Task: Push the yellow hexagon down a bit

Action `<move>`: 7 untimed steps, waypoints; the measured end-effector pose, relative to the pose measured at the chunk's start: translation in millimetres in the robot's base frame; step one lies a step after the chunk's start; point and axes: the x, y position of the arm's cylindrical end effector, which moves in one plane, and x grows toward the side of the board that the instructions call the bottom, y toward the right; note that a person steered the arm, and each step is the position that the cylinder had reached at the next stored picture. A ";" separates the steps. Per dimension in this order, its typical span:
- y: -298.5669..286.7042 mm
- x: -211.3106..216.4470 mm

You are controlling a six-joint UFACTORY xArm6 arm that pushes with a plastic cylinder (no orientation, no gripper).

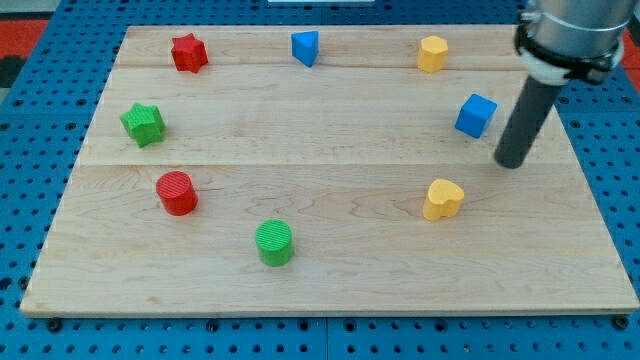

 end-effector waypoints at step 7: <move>-89.8 -192.1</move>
